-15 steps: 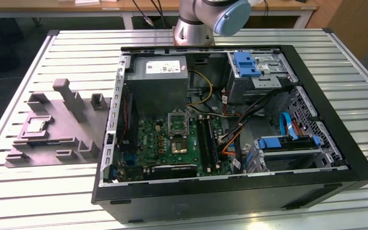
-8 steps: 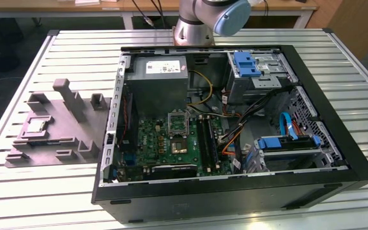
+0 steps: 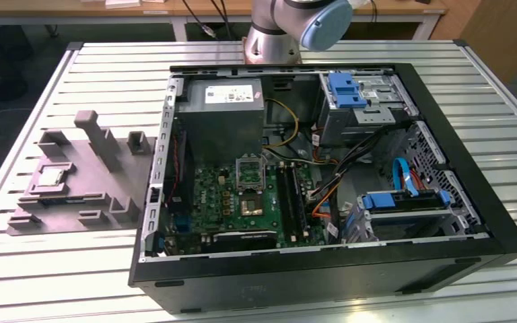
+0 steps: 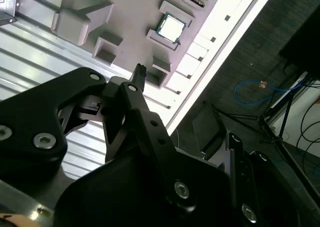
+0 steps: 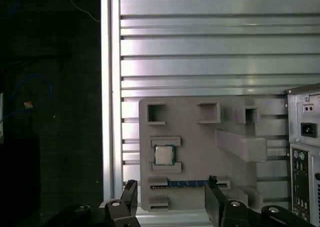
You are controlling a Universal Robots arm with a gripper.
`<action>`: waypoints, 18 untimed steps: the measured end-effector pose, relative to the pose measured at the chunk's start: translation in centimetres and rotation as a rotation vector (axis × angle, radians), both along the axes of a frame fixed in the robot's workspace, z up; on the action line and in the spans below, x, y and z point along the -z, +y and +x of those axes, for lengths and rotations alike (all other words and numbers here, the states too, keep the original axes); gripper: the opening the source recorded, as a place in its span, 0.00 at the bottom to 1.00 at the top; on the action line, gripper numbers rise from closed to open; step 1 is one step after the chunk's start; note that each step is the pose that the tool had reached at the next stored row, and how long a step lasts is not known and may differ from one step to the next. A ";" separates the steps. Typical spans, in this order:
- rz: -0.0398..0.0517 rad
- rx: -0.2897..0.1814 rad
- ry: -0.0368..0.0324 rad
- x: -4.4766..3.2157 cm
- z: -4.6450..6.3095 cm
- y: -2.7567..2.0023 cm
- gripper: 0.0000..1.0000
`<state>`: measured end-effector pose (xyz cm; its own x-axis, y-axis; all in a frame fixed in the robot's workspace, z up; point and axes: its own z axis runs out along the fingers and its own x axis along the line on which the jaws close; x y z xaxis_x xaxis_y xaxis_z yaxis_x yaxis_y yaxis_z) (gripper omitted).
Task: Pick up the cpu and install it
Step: 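Pick up the cpu and move it towards the insertion slot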
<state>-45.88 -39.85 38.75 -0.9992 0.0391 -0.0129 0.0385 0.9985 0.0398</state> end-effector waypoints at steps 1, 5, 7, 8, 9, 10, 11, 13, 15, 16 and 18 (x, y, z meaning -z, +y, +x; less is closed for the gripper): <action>0.0000 0.000 0.0005 0.03 0.0 0.00 0.64; 0.0000 -0.001 0.0007 0.50 0.0 0.00 0.64; 0.0028 -0.001 0.0007 1.17 0.0 0.00 0.64; 0.0028 -0.001 0.0007 1.18 0.0 0.00 0.64; 0.0028 -0.001 0.0008 1.20 0.0 0.00 0.64; 0.0029 -0.001 0.0005 1.24 0.0 0.00 0.64; 0.0029 -0.001 0.0006 1.27 0.0 0.00 0.64; 0.0028 -0.001 0.0007 1.37 0.0 0.00 0.64; 0.0029 -0.001 0.0006 1.51 0.0 0.00 0.64; 0.0029 -0.002 0.0007 1.57 0.0 0.00 0.64; 0.0028 -0.007 0.0008 1.74 0.0 -0.01 0.64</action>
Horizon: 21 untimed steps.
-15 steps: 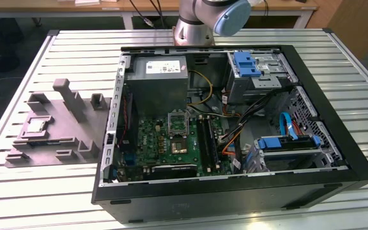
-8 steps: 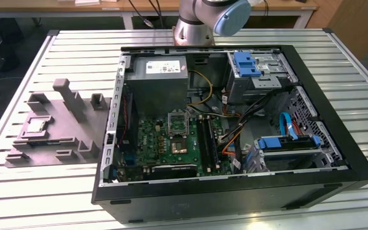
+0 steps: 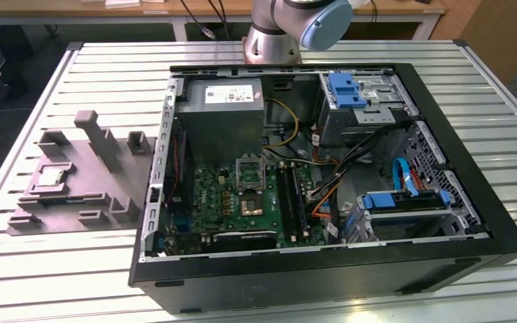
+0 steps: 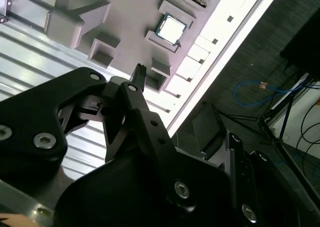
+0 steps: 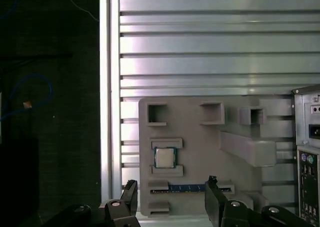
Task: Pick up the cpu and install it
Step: 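Pick up the cpu and move it towards the insertion slot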
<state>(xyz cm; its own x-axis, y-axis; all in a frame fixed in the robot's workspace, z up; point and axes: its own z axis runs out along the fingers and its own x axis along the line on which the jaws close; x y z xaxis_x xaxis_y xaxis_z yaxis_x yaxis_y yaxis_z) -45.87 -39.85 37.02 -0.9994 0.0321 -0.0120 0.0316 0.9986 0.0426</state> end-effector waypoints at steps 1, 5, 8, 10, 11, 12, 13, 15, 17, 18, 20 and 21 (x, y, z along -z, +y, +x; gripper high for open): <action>0.0000 -0.005 0.0000 0.08 0.0 0.00 0.64; 0.0000 -0.028 0.0003 0.37 0.0 0.00 0.64; 0.0001 -0.028 -0.0001 0.53 0.0 0.00 0.64; 0.0000 -0.028 -0.0002 0.74 0.0 0.00 0.64; 0.0000 -0.028 -0.0002 0.85 0.0 0.00 0.64; 0.0001 -0.028 -0.0002 0.97 0.0 0.00 0.64; 0.0000 -0.028 -0.0002 1.10 0.0 0.00 0.64; 0.0000 -0.028 -0.0002 1.37 0.0 0.00 0.64; 0.0000 -0.028 -0.0001 1.61 0.0 -0.03 0.64; 0.0000 -0.028 -0.0001 1.73 0.0 -0.05 0.64; 0.0000 -0.028 0.0000 1.89 0.0 -0.07 0.64; -0.0001 -0.028 0.0001 1.91 0.0 -0.07 0.64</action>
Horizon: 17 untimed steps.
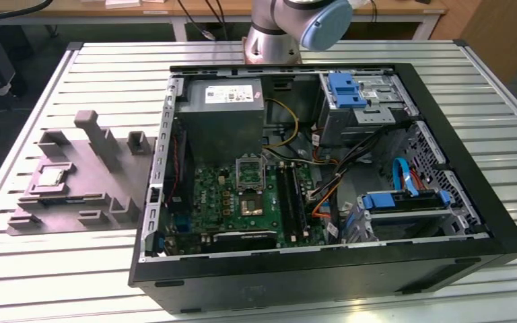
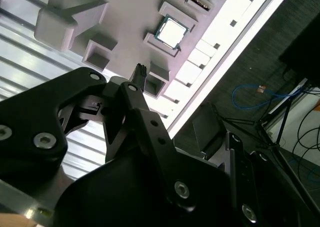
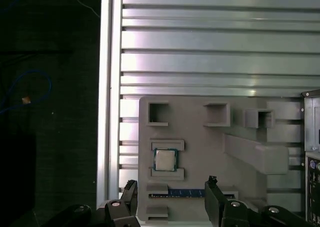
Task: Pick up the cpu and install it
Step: 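Pick up the cpu and move it towards the insertion slot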
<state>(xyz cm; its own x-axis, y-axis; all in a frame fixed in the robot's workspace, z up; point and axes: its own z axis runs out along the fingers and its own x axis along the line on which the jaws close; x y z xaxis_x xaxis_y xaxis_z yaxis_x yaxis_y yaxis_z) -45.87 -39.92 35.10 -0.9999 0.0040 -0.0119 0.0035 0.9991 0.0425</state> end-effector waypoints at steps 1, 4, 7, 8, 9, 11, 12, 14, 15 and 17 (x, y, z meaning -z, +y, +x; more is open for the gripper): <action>0.0000 0.000 0.0001 0.01 0.0 0.00 0.64; 0.0002 0.000 -0.0002 0.03 0.0 0.00 0.64; 0.0002 0.000 -0.0002 0.03 0.0 0.00 0.64; 0.0002 0.000 -0.0002 0.04 0.0 0.00 0.64; 0.0002 0.000 -0.0002 0.04 0.0 0.00 0.64; 0.0002 0.000 -0.0002 0.04 0.0 0.00 0.64; 0.0002 0.000 -0.0002 0.04 0.0 0.00 0.64; 0.0002 0.000 -0.0002 0.04 0.0 0.00 0.64; 0.0002 0.000 -0.0002 0.04 0.0 0.00 0.64; 0.0002 0.000 -0.0003 0.89 0.0 0.00 0.64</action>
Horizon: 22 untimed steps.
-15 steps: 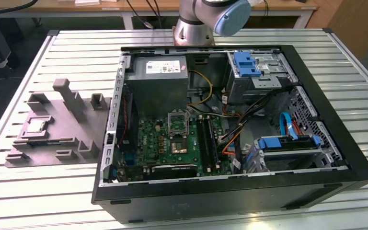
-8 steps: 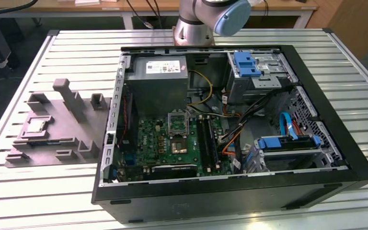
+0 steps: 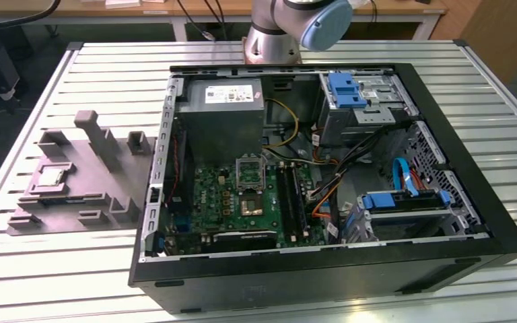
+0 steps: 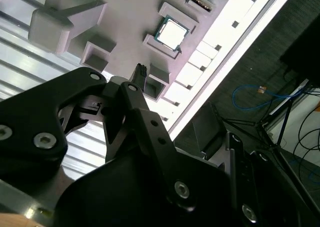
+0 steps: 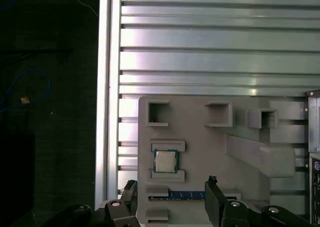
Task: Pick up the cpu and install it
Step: 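Pick up the cpu and move it towards the insertion slot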
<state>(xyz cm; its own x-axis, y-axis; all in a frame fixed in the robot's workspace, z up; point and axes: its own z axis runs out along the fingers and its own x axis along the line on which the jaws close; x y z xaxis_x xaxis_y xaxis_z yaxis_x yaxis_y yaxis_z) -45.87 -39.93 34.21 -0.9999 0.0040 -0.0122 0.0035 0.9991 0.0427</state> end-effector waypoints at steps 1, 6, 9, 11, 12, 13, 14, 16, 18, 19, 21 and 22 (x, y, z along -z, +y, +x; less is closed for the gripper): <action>0.0000 0.000 0.0001 0.12 0.0 0.00 0.64; 0.0000 0.000 0.0001 0.67 0.0 0.00 0.64; 0.0000 0.000 0.0000 0.68 0.0 0.00 0.64; 0.0000 0.000 0.0000 0.69 0.0 0.00 0.64; 0.0000 0.000 0.0001 0.69 0.0 0.00 0.64; 0.0000 0.000 0.0000 0.70 0.0 0.00 0.64; 0.0000 0.000 0.0000 0.70 0.0 0.00 0.64; -0.0030 0.000 -0.0004 0.72 0.0 0.00 0.64; -0.0141 0.000 0.0001 0.69 0.0 0.00 0.64; -0.0202 0.000 0.0000 0.70 0.0 0.00 0.64; -0.0218 0.000 0.0000 0.70 0.0 -0.01 0.64; -0.0207 0.000 0.0001 0.70 0.0 -0.01 0.64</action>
<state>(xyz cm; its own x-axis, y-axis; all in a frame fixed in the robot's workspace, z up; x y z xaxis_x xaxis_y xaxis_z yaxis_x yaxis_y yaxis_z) -45.88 -39.93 33.52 -0.9999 0.0036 -0.0122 0.0033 0.9998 0.0220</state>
